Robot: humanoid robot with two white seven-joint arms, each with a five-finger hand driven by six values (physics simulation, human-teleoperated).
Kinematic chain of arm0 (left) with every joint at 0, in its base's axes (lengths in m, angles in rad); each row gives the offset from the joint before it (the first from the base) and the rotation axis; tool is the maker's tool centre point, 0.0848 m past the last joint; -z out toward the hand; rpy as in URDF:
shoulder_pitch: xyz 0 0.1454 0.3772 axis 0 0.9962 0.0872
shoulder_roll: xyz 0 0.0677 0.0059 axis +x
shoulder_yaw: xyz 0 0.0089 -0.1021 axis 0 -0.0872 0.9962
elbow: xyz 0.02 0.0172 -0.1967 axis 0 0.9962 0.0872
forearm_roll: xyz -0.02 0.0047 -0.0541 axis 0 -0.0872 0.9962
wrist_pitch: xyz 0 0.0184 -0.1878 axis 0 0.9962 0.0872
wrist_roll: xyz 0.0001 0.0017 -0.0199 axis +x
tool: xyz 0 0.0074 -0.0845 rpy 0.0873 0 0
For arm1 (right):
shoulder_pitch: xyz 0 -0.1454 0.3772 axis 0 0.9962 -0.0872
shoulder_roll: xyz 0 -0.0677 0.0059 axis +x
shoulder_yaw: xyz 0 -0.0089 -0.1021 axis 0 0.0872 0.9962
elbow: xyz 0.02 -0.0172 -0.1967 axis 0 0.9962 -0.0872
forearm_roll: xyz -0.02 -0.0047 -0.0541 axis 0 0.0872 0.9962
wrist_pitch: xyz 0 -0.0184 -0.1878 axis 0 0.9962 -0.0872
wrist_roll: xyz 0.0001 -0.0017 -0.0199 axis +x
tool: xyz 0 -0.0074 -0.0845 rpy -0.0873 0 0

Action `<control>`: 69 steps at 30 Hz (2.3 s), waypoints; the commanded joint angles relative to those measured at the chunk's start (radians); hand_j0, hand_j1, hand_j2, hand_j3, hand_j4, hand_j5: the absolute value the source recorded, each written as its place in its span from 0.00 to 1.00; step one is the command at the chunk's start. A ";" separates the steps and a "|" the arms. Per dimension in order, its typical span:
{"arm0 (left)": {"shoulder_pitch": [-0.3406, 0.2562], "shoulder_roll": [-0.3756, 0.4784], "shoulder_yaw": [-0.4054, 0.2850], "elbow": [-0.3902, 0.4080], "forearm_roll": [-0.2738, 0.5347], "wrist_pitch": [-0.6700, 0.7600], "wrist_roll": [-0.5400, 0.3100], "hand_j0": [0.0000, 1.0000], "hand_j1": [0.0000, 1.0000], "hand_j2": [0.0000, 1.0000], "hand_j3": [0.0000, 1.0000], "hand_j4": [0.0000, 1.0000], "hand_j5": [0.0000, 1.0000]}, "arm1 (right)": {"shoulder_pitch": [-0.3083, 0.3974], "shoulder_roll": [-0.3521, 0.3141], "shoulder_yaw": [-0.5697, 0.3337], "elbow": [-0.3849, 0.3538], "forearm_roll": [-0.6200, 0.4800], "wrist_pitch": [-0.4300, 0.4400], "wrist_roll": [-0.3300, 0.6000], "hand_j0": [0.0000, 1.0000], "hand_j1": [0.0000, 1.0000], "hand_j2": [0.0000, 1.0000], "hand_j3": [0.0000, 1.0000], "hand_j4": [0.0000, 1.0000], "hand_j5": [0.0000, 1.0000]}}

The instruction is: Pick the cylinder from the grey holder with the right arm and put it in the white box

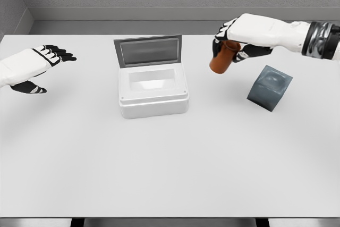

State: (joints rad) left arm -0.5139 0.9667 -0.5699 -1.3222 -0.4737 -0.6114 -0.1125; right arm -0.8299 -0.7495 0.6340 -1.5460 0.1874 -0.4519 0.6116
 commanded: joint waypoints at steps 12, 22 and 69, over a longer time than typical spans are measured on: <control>0.000 0.004 0.002 0.001 0.012 0.001 0.004 1.00 1.00 1.00 1.00 1.00 1.00 | -0.021 0.101 0.021 0.001 0.006 0.004 -0.001 0.43 0.43 0.43 0.43 0.43 0.43; 0.000 0.004 0.002 0.009 0.023 0.001 0.005 1.00 1.00 1.00 1.00 1.00 1.00 | -0.031 0.179 0.032 0.006 0.007 0.004 -0.001 0.43 0.43 0.43 0.43 0.43 0.43; 0.003 0.007 0.002 0.011 0.024 0.001 0.004 1.00 1.00 1.00 1.00 1.00 1.00 | -0.069 0.306 0.082 0.129 0.132 0.093 -0.001 1.00 1.00 1.00 1.00 1.00 1.00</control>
State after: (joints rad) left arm -0.5108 0.9729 -0.5683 -1.3115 -0.4557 -0.6114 -0.1095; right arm -0.8989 -0.4435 0.7171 -1.4174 0.3228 -0.3639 0.6113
